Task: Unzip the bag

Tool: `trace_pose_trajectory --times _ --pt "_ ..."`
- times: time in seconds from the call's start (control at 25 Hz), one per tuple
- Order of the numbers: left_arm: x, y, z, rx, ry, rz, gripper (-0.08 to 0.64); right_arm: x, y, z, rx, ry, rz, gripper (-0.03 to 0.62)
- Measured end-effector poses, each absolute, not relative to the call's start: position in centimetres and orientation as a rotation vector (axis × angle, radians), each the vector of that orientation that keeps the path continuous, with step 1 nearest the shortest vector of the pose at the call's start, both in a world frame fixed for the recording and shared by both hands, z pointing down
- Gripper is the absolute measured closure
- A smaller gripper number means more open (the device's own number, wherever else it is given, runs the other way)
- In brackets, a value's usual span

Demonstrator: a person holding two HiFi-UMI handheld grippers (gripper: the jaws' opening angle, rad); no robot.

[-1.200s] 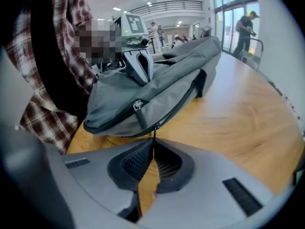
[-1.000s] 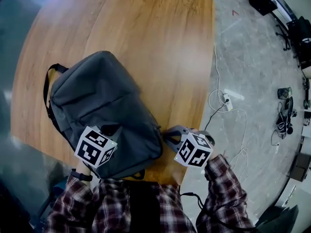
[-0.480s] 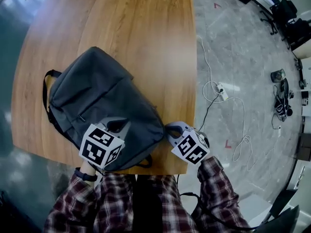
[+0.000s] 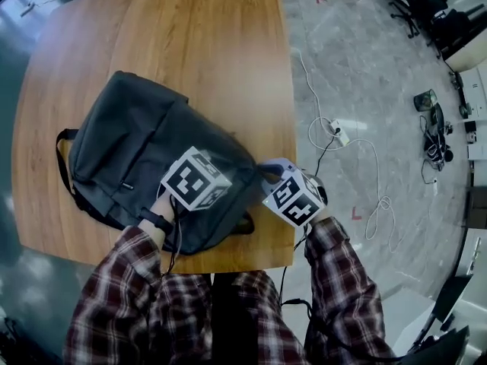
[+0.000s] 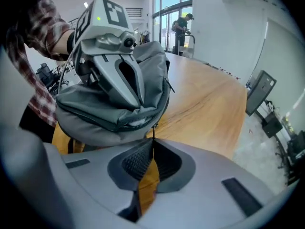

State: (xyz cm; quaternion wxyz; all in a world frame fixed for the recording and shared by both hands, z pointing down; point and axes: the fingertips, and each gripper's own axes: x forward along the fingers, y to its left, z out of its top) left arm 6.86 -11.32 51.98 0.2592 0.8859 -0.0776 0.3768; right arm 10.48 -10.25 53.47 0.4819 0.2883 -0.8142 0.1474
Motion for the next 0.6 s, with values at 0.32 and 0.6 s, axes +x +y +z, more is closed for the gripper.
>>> trace_pose_trajectory --times 0.32,0.6 --pt "6.9 -12.4 52.3 2.333 -0.252 0.971 0.551 10.0 -5.1 53.8 0.723 -1.983 0.48 0.575" --pt "7.0 -12.8 52.8 2.311 -0.319 1.007 0.551 6.1 2.4 52.7 0.78 -2.026 0.613 0.575"
